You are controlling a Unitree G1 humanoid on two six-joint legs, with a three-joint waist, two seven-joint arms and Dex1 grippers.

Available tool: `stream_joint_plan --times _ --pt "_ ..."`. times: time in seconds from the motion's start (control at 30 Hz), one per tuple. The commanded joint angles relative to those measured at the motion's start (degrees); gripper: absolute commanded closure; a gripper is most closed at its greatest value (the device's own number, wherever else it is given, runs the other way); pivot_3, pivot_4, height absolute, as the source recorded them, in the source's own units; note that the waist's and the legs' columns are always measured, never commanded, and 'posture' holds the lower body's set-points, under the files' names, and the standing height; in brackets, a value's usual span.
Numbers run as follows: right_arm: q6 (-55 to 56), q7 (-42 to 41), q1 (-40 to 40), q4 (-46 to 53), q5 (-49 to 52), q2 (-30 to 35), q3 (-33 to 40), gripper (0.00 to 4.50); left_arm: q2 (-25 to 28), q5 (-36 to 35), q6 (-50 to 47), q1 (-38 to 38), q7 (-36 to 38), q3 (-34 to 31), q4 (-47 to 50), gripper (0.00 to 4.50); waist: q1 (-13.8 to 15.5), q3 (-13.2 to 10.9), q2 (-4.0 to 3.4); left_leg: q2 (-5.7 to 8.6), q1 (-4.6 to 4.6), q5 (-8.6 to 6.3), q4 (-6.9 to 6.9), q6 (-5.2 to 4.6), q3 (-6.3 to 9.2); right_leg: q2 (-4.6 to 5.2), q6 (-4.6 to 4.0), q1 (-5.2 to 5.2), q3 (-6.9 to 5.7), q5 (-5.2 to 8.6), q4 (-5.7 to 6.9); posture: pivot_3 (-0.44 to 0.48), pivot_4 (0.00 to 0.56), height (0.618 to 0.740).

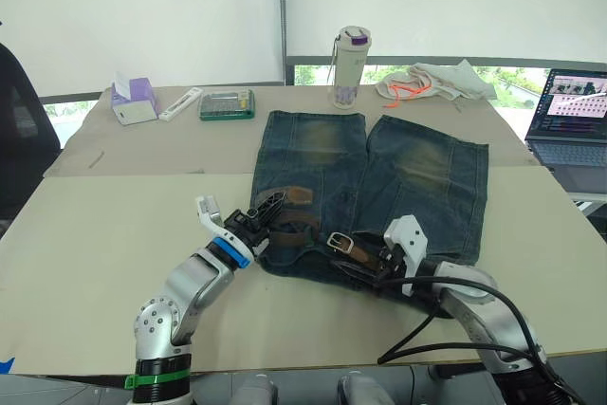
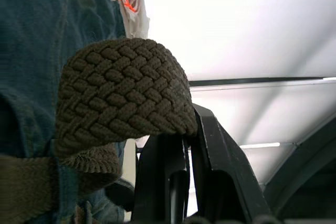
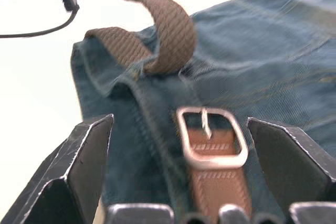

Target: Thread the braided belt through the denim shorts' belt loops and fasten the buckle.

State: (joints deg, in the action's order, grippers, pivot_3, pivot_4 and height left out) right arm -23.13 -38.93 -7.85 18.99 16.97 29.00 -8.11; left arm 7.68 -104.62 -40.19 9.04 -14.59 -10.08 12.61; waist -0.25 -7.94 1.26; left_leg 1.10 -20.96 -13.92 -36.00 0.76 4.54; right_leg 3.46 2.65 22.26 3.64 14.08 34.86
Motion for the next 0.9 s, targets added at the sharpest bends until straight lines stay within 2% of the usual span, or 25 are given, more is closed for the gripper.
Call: stream_joint_plan --times 0.03,0.17,0.33,0.5,0.63,0.9 --pt "2.66 3.98 -1.40 1.92 -6.48 0.30 -1.17 0.04 0.49 0.43 -0.33 -0.01 1.39 0.00 0.21 4.50 0.06 0.00 0.00 0.00 0.00 0.01 0.00 0.01 -0.01 0.00 0.00 0.01 0.00 0.00 0.00 0.000 0.150 0.740" --pt "0.48 7.15 -1.40 1.84 -9.59 -0.78 -1.57 0.04 0.76 0.41 -0.55 -0.25 2.27 -0.16 -0.27 4.50 0.16 0.00 0.00 0.01 0.00 0.02 0.00 0.04 -0.04 0.00 0.00 0.02 -0.02 0.00 0.01 0.000 0.150 0.740" --pt "1.39 6.24 0.28 0.81 -14.73 2.73 -3.69 0.04 1.03 0.37 -0.83 -0.56 2.80 -0.10 -0.47 4.50 0.28 0.00 0.00 0.03 0.00 0.02 -0.01 0.04 -0.03 0.02 -0.01 0.01 -0.02 -0.01 0.00 0.000 0.150 0.740" --pt "1.00 6.28 0.39 0.41 -15.12 2.65 -2.85 0.04 0.96 0.31 -0.69 -0.32 2.56 0.11 -0.38 4.50 0.26 0.00 0.00 0.01 0.02 0.02 0.00 0.04 -0.05 0.01 -0.01 0.00 -0.02 0.00 0.01 0.000 0.150 0.740" --pt "0.87 7.45 0.10 0.22 -15.31 1.95 -2.13 1.16 0.71 0.39 -0.60 -0.14 2.11 0.56 0.12 4.50 0.26 0.00 0.00 0.02 0.01 0.02 -0.01 0.04 -0.04 0.01 -0.01 0.00 -0.02 -0.01 0.01 0.000 0.150 0.740" --pt "-0.05 8.21 0.92 1.39 -17.63 2.45 -2.47 3.95 0.33 0.47 -0.27 0.73 1.30 1.29 0.57 4.50 0.47 0.01 -0.01 0.03 0.01 0.02 -0.03 0.04 -0.04 0.03 -0.01 -0.01 -0.02 -0.01 0.01 0.000 0.150 0.740"
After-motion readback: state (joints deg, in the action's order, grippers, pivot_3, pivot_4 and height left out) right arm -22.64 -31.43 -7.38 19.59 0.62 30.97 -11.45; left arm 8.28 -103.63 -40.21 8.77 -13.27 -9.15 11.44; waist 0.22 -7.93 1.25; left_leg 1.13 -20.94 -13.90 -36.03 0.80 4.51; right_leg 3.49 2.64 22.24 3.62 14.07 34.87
